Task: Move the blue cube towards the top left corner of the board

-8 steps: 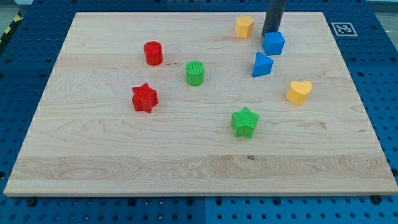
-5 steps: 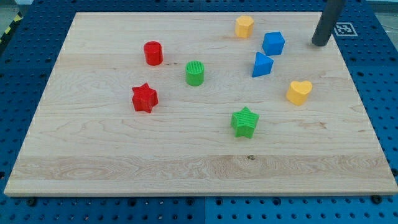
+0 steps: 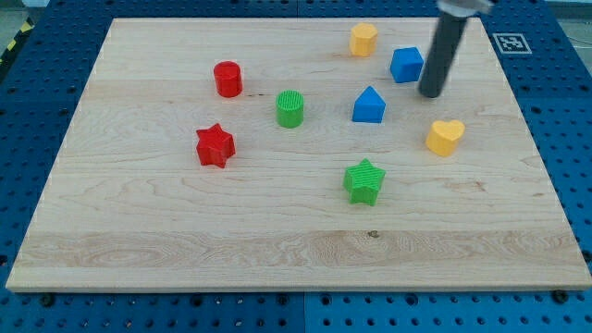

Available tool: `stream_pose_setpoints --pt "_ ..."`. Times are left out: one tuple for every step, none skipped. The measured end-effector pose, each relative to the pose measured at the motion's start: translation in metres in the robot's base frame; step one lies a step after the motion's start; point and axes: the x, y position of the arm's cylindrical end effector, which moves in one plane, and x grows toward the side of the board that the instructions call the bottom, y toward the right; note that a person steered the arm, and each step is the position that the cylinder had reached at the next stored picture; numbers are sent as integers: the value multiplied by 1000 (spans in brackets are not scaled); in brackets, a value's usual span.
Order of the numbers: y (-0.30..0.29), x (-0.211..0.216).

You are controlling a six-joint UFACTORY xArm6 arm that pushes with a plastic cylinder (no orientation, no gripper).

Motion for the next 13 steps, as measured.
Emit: stream_pose_setpoints --pt "33 -10" --pt "30 -38" --pt "-1 -57" --pt "-54 -52" --pt "-85 -48" --pt "-75 -48" --pt "-66 -42" --pt "-95 -35" --pt "-132 -34" --pt "-119 -34" --pt "-117 -12" --pt "-140 0" --pt "-194 -15"
